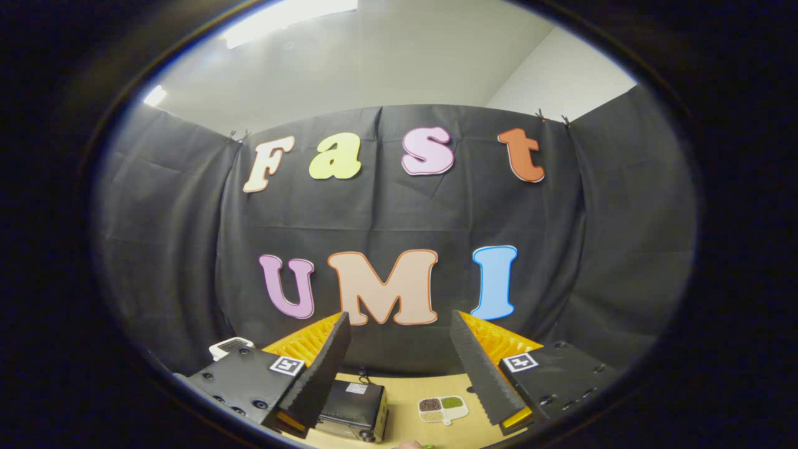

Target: Open the toaster oven, put the food inside, and close the toaster oven door.

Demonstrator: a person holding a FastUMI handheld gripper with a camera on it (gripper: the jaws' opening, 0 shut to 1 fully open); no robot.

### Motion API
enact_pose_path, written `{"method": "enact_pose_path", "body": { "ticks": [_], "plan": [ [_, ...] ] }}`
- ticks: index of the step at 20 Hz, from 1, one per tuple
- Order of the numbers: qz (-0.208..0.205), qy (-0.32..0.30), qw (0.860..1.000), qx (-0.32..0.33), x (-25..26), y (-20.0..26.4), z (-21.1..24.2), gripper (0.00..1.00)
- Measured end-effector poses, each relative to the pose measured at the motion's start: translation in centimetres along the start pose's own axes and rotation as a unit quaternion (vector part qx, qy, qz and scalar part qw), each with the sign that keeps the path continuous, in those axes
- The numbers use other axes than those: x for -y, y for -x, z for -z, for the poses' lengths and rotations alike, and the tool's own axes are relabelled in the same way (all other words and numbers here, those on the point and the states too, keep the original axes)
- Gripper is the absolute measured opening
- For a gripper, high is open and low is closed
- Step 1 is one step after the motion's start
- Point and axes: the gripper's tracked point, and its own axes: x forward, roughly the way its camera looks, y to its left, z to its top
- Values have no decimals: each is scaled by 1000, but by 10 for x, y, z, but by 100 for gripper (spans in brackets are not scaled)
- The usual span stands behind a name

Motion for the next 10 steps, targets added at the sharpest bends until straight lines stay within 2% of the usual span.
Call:
{"method": "enact_pose_path", "body": {
  "ticks": [5, 10],
  "plan": [
    [-24, 2, 1000, -14, -32, -5, 21, 99],
    [-63, -1, 997, -46, -100, -16, 90, 99]
  ]
}}
